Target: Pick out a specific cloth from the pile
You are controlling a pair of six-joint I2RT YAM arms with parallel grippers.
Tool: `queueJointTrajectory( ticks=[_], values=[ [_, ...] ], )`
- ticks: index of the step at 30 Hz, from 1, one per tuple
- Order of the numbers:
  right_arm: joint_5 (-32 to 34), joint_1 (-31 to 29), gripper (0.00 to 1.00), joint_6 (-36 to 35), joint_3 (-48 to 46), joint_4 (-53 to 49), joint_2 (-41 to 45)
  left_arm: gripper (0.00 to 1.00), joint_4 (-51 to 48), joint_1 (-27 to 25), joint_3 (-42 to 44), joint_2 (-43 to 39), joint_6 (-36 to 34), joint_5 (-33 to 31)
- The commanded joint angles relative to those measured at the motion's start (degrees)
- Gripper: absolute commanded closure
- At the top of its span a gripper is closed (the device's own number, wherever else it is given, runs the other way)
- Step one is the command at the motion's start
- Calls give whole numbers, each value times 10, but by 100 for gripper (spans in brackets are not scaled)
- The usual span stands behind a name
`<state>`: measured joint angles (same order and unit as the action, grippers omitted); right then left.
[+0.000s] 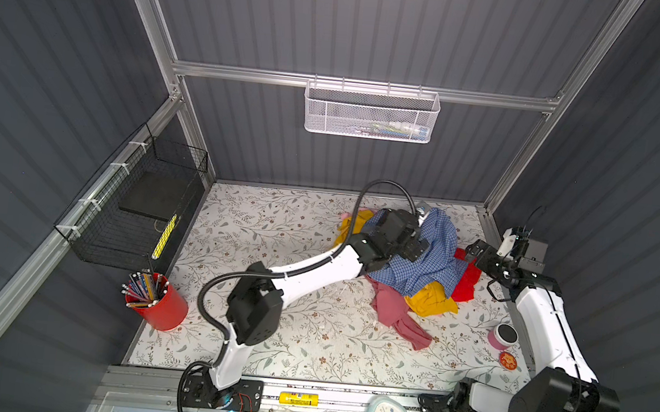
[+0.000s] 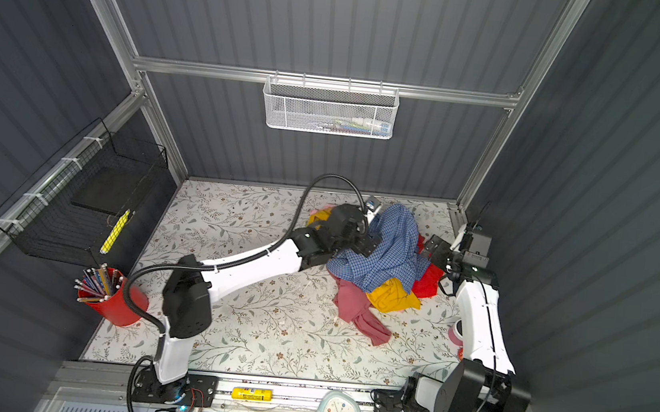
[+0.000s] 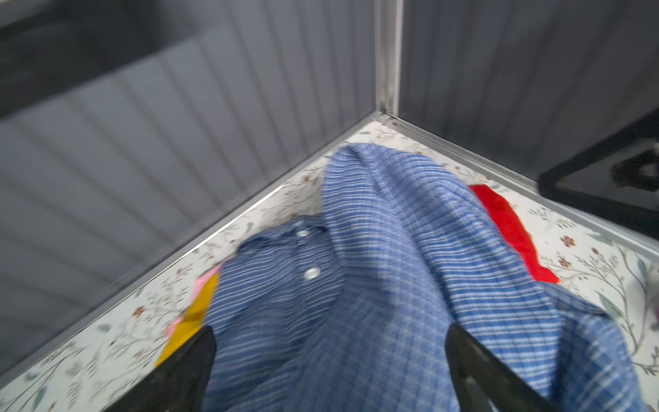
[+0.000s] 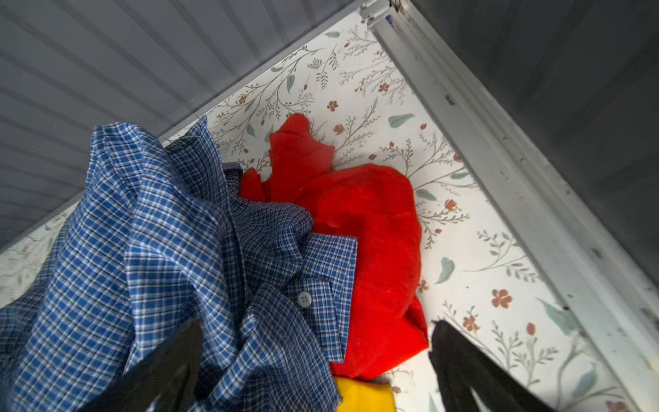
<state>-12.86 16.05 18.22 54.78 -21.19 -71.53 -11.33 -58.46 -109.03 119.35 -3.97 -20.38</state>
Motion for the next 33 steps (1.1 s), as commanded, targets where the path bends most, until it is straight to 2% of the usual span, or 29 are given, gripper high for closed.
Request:
queueJointTrajectory(
  ticks=[1,5,8,12,18,22,29,33],
  values=[
    [-123,9,1,38,-30,34,-9,0,-92,-24,-59,63,-29,-14],
    [-166,10,1,65,-45,58,-55,0,-78,-28,-57,73,-11,-31],
    [-212,9,1,81,-38,66,-91,0,-40,-28,3,39,-4,-65],
    [-188,8,6,87,-47,87,-114,0,-4,-28,73,-6,-7,-82],
    [-222,-17,14,75,-12,99,-163,0,0,-28,96,-24,-14,-96],
    [-182,-33,13,81,-6,76,-173,0,10,-27,113,-40,-13,-98],
    [-104,-33,5,53,-5,7,-75,0,26,-26,141,-59,-16,-98],
    [-79,-27,3,35,-8,-31,-53,0,32,-26,143,-59,-16,-89]
  ],
)
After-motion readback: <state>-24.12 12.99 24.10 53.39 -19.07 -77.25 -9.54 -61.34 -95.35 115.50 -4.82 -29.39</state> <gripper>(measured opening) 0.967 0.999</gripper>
